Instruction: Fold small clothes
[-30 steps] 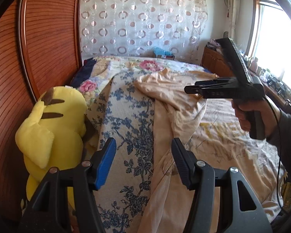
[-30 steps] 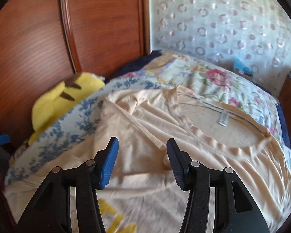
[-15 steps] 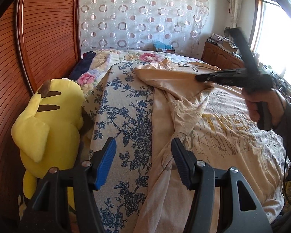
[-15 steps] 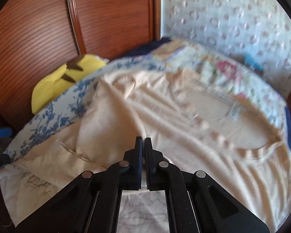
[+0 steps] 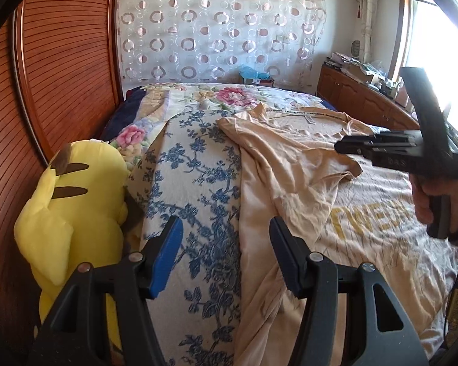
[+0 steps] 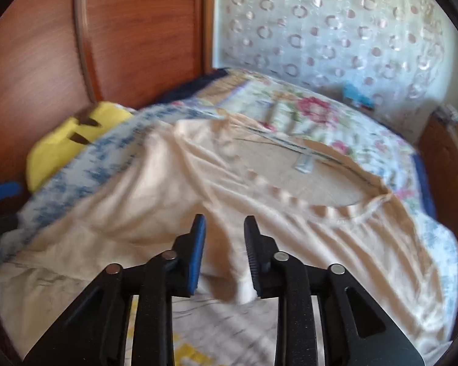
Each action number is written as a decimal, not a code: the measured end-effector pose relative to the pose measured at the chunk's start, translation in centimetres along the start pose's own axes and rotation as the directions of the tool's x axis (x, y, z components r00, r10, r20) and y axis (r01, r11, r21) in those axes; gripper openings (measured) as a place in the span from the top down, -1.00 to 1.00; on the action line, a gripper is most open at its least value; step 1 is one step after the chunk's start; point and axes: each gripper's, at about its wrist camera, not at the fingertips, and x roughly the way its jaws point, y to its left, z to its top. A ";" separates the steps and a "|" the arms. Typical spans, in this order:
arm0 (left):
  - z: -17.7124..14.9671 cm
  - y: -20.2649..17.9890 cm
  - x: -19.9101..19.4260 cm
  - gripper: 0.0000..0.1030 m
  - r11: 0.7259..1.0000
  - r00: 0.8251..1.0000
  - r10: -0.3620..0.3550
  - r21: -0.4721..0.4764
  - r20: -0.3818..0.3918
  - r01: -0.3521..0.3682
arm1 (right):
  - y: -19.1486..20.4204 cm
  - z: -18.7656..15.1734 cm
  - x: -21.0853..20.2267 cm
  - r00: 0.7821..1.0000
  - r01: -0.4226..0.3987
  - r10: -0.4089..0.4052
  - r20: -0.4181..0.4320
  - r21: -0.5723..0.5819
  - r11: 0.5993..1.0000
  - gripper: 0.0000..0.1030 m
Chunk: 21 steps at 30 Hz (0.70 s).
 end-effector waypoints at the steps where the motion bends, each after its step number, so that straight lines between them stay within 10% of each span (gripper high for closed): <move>1: 0.0 0.1 -0.2 -0.13 1.000 1.000 0.004 -0.008 0.007 -0.004 | 0.2 -0.2 -0.3 0.999 -0.038 0.038 0.008 0.004 0.999 0.48; 10: -1.2 1.0 -2.7 -0.13 0.999 0.999 0.024 -0.047 0.033 -0.022 | 7.6 -0.4 0.1 0.957 -0.289 0.288 -0.014 -0.029 0.957 0.47; 17: -1.9 1.1 -3.6 -0.13 0.999 0.999 0.033 -0.039 0.039 -0.032 | 11.0 -1.1 2.9 0.962 -0.259 0.252 -0.104 -0.063 0.964 0.47; 21: -1.9 1.0 -3.7 -0.13 0.999 0.999 0.030 -0.040 0.045 -0.028 | 11.0 -1.7 2.2 0.961 -0.270 0.263 -0.088 -0.088 0.959 0.94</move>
